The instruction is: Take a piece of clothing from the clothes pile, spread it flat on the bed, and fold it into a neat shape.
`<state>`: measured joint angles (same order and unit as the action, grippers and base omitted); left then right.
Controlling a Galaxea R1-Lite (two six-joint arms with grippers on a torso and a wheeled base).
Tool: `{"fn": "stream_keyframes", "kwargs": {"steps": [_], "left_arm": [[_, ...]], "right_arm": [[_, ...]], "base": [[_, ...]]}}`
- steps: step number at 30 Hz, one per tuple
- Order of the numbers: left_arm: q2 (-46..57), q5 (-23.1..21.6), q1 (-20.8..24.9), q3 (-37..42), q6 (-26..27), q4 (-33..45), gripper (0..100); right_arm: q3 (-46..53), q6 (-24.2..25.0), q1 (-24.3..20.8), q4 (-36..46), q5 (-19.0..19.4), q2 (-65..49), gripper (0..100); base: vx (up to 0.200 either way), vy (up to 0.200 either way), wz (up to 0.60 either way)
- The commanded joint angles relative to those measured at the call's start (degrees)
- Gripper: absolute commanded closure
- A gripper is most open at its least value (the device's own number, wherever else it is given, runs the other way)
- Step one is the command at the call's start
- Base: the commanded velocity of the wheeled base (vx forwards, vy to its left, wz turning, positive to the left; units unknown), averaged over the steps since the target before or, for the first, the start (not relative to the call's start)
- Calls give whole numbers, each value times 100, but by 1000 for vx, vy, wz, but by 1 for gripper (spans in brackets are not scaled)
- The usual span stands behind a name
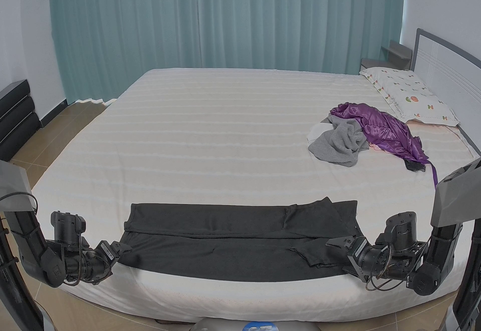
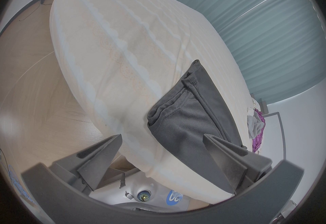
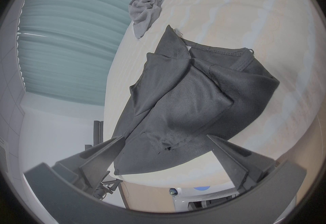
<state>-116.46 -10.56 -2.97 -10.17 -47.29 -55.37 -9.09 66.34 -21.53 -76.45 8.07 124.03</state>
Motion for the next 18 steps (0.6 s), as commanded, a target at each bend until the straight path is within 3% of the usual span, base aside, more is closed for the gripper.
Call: {"fn": "stream_keyframes", "kwargs": {"steps": [1, 13, 14, 18], "left_arm": [[0, 1, -1, -12, 0, 0, 0], [-9, 1, -10, -20, -9, 0, 0], [0, 1, -1, -20, -9, 0, 0], [0, 1, -10, -20, -9, 0, 0]], "right_arm": [[-93, 2, -27, -2, -42, 130, 0], [-295, -7, -203, -2, -622, 438, 0], [-295, -7, -203, -2, -631, 456, 100], [-286, -7, -203, -11, -649, 456, 100]], "base": [[0, 0, 0], [0, 0, 0], [0, 0, 0], [0, 0, 0]]}}
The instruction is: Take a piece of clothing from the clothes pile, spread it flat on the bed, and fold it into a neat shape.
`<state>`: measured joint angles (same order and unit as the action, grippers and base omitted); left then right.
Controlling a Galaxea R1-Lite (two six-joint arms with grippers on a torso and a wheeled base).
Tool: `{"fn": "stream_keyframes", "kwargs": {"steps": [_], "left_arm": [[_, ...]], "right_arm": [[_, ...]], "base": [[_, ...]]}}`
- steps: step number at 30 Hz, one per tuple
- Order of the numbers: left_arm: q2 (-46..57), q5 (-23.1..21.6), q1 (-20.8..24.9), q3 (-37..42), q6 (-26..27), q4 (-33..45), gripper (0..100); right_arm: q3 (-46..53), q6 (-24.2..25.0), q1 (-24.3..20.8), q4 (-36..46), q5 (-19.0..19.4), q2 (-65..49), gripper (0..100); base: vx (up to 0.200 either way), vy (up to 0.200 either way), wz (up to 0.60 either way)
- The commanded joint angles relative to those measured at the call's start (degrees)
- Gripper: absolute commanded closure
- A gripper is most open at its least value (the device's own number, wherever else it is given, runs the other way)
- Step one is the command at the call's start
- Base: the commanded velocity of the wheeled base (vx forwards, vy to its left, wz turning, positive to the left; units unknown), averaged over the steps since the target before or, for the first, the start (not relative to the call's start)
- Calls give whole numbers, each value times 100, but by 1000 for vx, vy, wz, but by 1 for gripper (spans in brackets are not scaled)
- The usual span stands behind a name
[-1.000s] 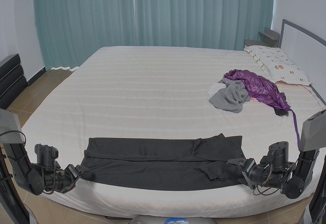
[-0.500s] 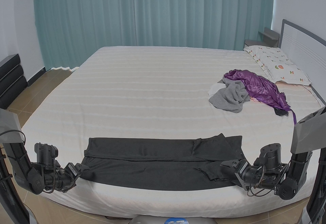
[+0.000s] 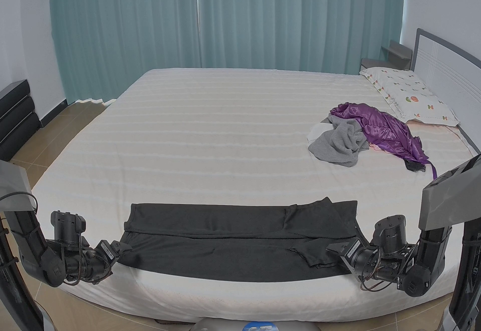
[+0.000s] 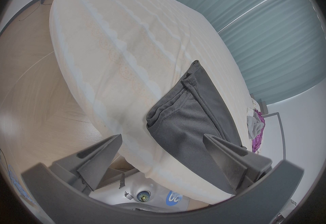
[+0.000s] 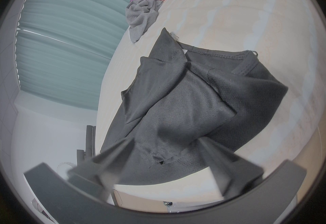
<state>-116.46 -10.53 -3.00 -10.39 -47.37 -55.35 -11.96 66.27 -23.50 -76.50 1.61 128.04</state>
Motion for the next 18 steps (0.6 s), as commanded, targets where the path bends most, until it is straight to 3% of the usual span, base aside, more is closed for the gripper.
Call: {"fn": "stream_keyframes", "kwargs": {"steps": [1, 18], "left_arm": [[0, -1, -8, 10, 9, -3, 0], [0, 7, -69, 2, 9, -3, 0]], "right_arm": [[1, 0, -5, 3, -3, 28, 100], [343, -26, -84, 21, 76, -543, 100]], "base": [[0, 0, 0], [0, 0, 0]]}}
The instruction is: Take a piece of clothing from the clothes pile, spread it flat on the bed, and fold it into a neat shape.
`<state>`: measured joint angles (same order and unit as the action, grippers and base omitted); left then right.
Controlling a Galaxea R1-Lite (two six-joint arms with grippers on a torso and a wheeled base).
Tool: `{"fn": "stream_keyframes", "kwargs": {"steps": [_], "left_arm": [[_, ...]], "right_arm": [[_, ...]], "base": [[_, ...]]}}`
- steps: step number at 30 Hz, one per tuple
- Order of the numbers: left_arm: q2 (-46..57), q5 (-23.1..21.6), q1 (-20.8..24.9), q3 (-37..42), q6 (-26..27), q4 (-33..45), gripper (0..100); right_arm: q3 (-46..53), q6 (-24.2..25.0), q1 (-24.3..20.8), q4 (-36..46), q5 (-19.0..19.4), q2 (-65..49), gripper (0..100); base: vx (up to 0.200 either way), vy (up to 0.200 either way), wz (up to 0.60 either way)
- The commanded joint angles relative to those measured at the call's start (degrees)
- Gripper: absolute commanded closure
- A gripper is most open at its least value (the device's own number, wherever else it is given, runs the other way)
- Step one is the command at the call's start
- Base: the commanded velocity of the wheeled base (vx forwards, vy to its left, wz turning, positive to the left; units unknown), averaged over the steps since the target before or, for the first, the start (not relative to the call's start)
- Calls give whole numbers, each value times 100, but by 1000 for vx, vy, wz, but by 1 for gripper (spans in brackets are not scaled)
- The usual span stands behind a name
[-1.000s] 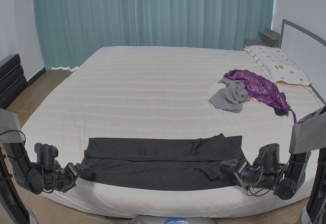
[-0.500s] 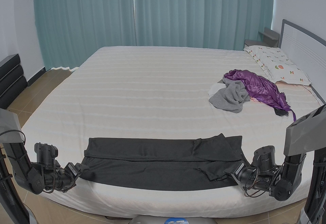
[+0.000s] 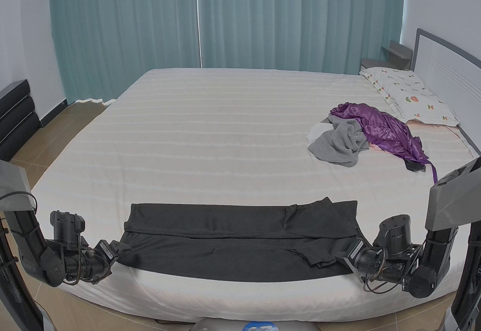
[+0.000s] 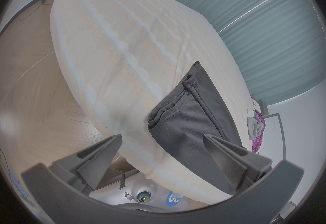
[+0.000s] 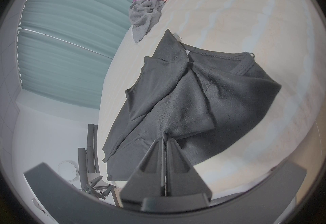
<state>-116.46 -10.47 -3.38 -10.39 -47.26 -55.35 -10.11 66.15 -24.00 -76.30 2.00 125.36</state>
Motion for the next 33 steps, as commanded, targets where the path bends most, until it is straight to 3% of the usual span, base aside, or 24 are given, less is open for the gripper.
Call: {"fn": "stream_keyframes", "kwargs": {"steps": [1, 19, 20, 27, 33], "left_arm": [[0, 1, -31, 2, -2, -3, 0], [0, 1, -31, 2, -2, -3, 0], [0, 1, -31, 2, -2, -3, 0], [18, 1, -40, 10, -2, -3, 0], [132, -16, -67, 2, -2, -3, 0]], "right_arm": [[202, -23, -61, 1, 37, -336, 100], [492, -339, -263, 80, 29, -328, 100], [501, -366, -254, 80, 29, -310, 0], [527, -427, -254, 63, 29, -275, 0], [422, -453, 124, 1, 46, -530, 0]], "base": [[0, 0, 0], [0, 0, 0], [0, 0, 0], [0, 0, 0], [0, 0, 0]]}}
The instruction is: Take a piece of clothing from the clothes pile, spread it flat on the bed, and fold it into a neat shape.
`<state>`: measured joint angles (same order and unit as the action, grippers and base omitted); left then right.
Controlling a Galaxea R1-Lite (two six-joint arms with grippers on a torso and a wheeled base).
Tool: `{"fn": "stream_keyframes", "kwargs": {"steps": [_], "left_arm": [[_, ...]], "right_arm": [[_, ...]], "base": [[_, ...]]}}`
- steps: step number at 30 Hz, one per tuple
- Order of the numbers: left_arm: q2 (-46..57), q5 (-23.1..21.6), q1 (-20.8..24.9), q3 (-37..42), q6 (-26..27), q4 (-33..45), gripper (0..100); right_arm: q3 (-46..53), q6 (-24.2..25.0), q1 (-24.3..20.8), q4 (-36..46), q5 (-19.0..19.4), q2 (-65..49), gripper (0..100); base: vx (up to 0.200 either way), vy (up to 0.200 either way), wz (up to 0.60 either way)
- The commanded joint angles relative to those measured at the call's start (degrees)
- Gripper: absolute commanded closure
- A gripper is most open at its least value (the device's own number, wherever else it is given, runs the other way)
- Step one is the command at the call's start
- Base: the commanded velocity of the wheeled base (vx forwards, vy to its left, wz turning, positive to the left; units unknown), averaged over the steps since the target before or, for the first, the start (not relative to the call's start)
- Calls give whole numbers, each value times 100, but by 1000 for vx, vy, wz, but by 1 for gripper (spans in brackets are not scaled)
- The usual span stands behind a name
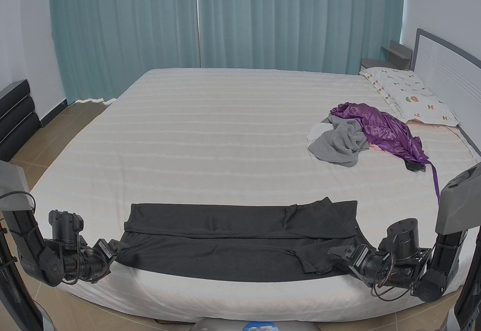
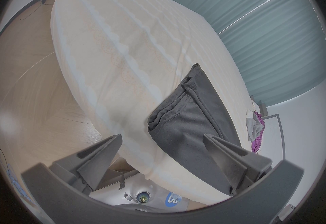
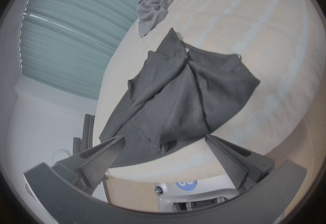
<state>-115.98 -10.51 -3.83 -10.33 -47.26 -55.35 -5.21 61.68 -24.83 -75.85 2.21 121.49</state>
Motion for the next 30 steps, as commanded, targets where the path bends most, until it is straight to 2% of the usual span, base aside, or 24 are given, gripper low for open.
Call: {"fn": "stream_keyframes", "kwargs": {"steps": [1, 5, 8, 13, 17, 23, 30], "left_arm": [[93, -13, -22, -5, -11, -3, 0], [93, -4, -22, -5, -11, -3, 0], [84, -4, -30, -13, -11, -3, 0], [76, -4, -30, -13, -11, -3, 0], [76, -4, -30, -13, -11, -3, 0], [76, -13, -30, -13, -11, -3, 0], [76, -4, -30, -22, -11, -3, 0]], "right_arm": [[-68, -7, 207, -44, 34, -134, 0], [-139, 72, 224, -44, 280, -73, 0], [-130, 309, 145, -35, 518, -64, 0], [-165, 459, -153, -44, 518, -29, 0], [-270, 476, -171, -35, 509, 173, 0], [-508, 564, -171, -53, 412, 384, 0], [-429, 415, -180, -176, -317, 349, 0]], "base": [[0, 0, 0], [0, 0, 0], [0, 0, 0], [0, 0, 0], [0, 0, 0], [0, 0, 0], [0, 0, 0]]}}
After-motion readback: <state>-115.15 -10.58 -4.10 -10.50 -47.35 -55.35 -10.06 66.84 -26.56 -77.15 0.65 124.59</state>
